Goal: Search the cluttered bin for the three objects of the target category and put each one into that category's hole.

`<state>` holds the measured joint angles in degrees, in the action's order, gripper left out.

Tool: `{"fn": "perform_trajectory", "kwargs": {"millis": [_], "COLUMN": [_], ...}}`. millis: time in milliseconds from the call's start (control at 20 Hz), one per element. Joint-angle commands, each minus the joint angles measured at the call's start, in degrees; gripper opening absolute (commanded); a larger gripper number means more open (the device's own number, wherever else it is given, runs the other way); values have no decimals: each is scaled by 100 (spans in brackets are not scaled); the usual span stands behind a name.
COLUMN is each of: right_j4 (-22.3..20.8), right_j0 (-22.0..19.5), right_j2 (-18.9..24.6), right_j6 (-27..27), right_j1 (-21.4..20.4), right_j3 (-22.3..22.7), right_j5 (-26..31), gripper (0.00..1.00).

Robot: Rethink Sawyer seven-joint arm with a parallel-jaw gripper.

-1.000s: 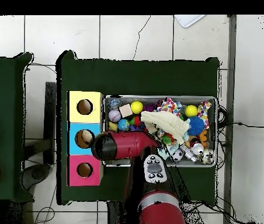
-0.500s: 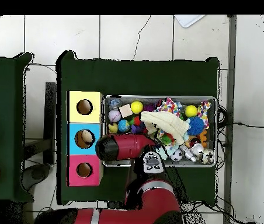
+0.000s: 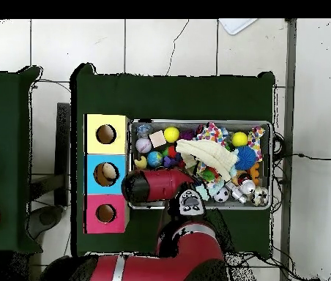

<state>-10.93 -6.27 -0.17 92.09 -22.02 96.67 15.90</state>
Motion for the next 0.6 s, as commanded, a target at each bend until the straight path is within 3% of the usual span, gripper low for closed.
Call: {"fn": "perform_trajectory", "kwargs": {"millis": [50, 200, 250, 600], "right_j4": [246, 346, 390, 412], "right_j0": [49, 123, 170, 200], "right_j2": [137, 94, 42, -13], "right_j6": [1101, 1189, 1221, 1150], "right_j1": [245, 225, 224, 209], "right_j3": [-272, -239, -221, -225], "right_j5": [-310, -192, -203, -138], "gripper": [100, 100, 0, 0]}}
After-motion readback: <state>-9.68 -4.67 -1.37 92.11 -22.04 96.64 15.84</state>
